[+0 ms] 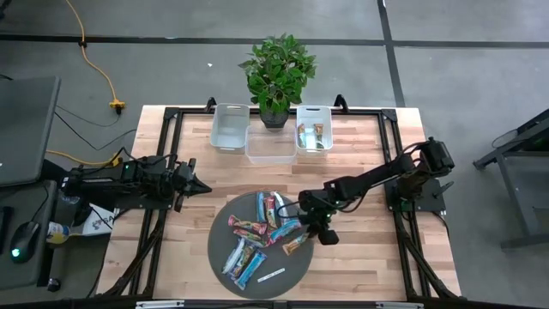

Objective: Pick and place Granola Bars by type
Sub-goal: Put the yellow granola bar into the white bin

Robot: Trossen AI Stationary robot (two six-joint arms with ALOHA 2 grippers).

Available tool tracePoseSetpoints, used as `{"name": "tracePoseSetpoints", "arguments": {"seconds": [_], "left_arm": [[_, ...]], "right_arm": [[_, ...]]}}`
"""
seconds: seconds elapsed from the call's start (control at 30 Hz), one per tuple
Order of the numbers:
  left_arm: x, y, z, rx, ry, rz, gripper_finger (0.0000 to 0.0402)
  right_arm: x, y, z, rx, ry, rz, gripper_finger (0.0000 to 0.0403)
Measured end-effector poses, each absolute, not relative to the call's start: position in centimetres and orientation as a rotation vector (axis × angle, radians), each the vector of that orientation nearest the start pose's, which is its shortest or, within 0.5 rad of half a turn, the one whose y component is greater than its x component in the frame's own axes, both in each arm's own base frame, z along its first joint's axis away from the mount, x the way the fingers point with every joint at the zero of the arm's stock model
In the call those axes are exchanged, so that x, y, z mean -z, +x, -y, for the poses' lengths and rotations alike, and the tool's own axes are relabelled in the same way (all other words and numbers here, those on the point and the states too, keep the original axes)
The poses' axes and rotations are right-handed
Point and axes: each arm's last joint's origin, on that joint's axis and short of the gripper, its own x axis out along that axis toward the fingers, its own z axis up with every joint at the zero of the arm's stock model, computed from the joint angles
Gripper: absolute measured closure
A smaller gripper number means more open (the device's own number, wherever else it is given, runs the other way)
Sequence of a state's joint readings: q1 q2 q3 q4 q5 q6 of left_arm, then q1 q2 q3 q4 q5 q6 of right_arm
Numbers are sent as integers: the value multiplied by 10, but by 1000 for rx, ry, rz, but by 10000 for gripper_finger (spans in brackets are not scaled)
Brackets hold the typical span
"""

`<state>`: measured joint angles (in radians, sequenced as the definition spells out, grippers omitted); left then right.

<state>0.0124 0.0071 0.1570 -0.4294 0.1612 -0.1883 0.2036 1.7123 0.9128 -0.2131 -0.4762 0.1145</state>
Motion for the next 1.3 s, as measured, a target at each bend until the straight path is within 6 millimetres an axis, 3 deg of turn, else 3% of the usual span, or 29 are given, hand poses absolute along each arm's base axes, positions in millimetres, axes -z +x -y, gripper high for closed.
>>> {"name": "tracePoseSetpoints", "arguments": {"seconds": [0.3,0.7,1.03,1.3], "left_arm": [[-175,82,4,123,-211,-292,401],[-175,82,4,126,-212,-292,401],[-175,82,4,126,-212,-292,401],[-175,82,4,126,-212,-292,401]], "right_arm": [[-186,333,-81,-608,355,-984,371],[-227,357,-60,-494,651,-960,369],[-275,377,-50,-468,550,-775,374],[-329,378,-41,-146,427,-770,379]]}}
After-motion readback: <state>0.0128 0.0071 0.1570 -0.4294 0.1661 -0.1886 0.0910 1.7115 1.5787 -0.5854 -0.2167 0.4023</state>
